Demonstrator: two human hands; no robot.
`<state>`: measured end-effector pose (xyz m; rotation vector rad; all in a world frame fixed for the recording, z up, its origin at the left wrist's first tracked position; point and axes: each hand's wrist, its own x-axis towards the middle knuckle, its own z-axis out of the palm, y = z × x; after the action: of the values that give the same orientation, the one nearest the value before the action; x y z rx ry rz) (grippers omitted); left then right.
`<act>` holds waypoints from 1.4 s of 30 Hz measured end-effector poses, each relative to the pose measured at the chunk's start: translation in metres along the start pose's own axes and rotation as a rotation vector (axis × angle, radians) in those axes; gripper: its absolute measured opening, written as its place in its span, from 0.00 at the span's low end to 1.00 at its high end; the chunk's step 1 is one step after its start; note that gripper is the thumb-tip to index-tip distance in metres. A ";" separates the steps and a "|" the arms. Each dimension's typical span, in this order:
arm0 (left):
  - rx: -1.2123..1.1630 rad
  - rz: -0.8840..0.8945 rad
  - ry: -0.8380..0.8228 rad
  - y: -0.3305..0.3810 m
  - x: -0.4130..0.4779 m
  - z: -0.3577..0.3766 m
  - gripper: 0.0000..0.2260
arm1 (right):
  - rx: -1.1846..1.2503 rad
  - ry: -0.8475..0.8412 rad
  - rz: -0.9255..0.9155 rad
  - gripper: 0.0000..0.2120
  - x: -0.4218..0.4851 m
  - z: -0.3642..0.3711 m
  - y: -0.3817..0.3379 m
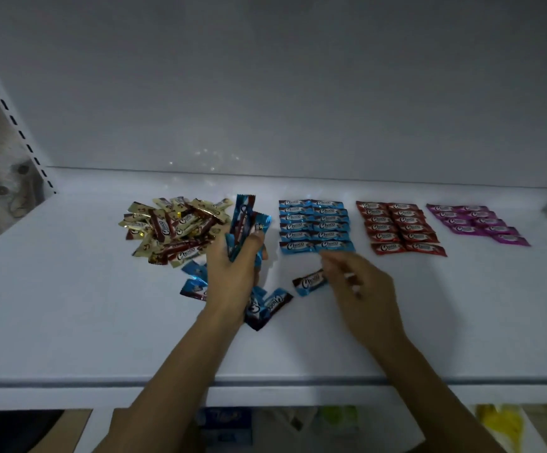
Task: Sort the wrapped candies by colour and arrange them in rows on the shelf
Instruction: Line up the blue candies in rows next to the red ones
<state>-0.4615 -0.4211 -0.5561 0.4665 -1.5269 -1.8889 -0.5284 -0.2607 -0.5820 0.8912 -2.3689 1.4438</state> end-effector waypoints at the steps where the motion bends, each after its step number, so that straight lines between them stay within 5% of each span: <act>1: -0.011 0.000 -0.007 0.001 0.000 0.000 0.09 | 0.051 0.100 0.058 0.08 0.002 -0.007 0.000; 4: -0.030 -0.025 0.001 0.001 0.003 0.000 0.08 | 0.046 0.147 0.119 0.07 0.001 -0.013 0.003; 12: -0.015 0.022 0.005 0.000 0.002 0.001 0.08 | -0.549 -0.159 -0.324 0.17 -0.006 0.007 -0.001; 26: 0.052 0.130 -0.034 -0.001 -0.003 -0.002 0.06 | -0.628 -0.196 -0.305 0.21 0.007 0.030 0.007; 29: 0.272 0.243 -0.093 -0.001 -0.006 0.002 0.05 | -0.442 -0.085 -0.319 0.17 0.009 0.027 0.003; 35: 0.860 0.498 -0.213 -0.012 -0.005 0.002 0.27 | 0.542 -0.110 0.041 0.23 0.007 -0.001 -0.021; 39: 1.034 0.735 -0.298 -0.017 -0.010 0.006 0.30 | 0.600 -0.198 0.207 0.05 0.007 -0.003 -0.024; 42: 1.026 0.726 -0.255 -0.018 -0.008 0.005 0.27 | 0.646 -0.141 0.330 0.01 0.009 -0.007 -0.023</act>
<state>-0.4637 -0.4100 -0.5728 0.0427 -2.3596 -0.5406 -0.5223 -0.2660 -0.5579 0.7616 -2.2385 2.4329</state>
